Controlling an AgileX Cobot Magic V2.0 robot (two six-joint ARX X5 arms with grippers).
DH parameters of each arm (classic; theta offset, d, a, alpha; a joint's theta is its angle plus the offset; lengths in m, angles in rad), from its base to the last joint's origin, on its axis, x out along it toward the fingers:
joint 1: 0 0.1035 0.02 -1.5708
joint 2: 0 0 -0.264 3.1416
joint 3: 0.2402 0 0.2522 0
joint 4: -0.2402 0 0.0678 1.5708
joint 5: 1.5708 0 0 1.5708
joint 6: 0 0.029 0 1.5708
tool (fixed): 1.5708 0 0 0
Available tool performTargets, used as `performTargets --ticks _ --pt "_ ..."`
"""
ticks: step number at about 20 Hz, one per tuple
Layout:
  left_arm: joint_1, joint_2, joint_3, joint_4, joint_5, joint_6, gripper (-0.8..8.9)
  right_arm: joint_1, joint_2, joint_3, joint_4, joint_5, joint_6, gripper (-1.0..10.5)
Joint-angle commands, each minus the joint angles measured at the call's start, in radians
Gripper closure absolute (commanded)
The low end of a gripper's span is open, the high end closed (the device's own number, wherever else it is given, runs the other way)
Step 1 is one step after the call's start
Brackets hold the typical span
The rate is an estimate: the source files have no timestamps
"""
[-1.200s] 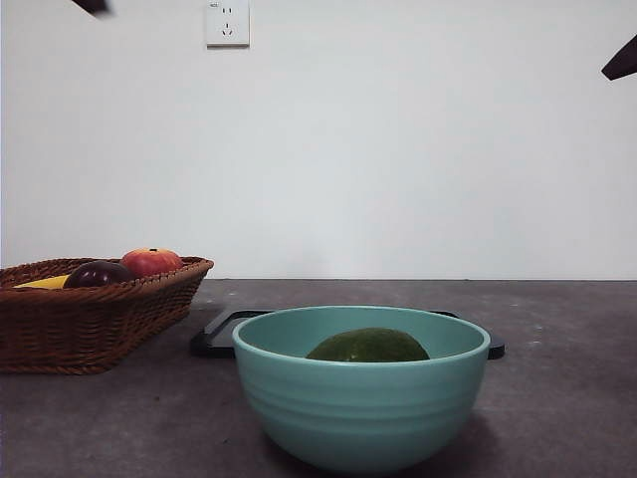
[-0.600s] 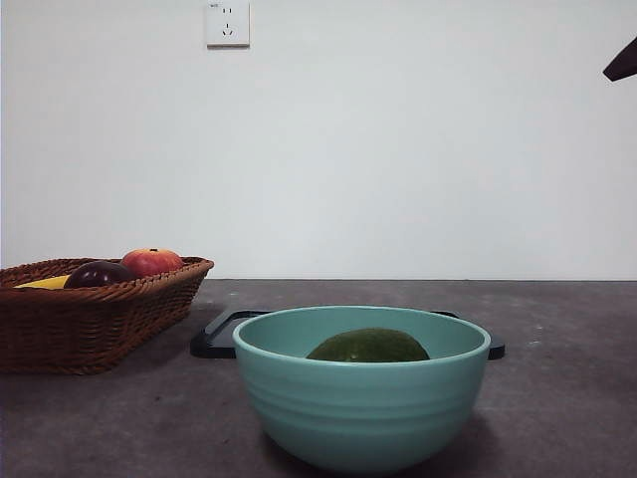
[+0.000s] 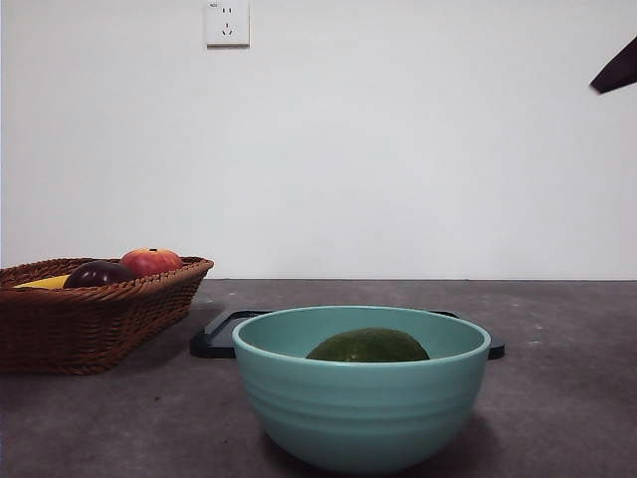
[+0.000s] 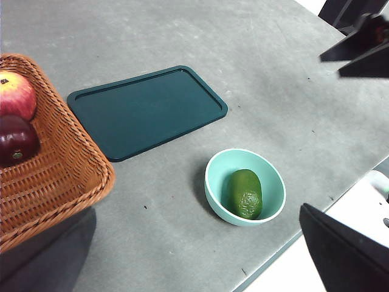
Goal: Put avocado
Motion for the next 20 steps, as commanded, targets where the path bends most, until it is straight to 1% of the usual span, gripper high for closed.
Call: performTargets --ticks 1,5,6,10,12,17,18,20 --pt "-0.008 0.004 0.011 0.011 -0.005 0.005 2.56 0.062 0.063 0.021 0.006 0.039 0.049 2.8" --pt "-0.008 0.004 0.011 0.011 -0.005 0.005 2.56 0.165 0.213 0.039 0.005 0.151 0.082 2.8" --pt "-0.008 0.004 0.011 0.011 -0.005 0.005 2.56 0.182 0.252 0.044 0.004 0.163 0.085 2.8" --pt "-0.008 0.004 0.011 0.011 -0.005 0.005 2.56 0.226 0.396 0.061 -0.003 0.193 0.093 2.9" --pt "-0.008 0.004 0.011 0.011 -0.005 0.005 2.56 0.247 0.455 0.062 -0.004 0.197 0.084 3.1" --pt "-0.008 0.004 0.011 0.011 -0.005 0.005 2.56 0.284 0.562 0.062 -0.034 0.248 0.077 3.2" --pt "-0.008 0.004 0.011 0.011 -0.005 0.005 2.56 0.289 0.579 0.062 -0.039 0.248 0.079 3.4" --pt "-0.008 0.004 0.011 0.011 -0.005 0.005 2.56 0.294 0.610 0.062 -0.048 0.248 0.078 4.1"
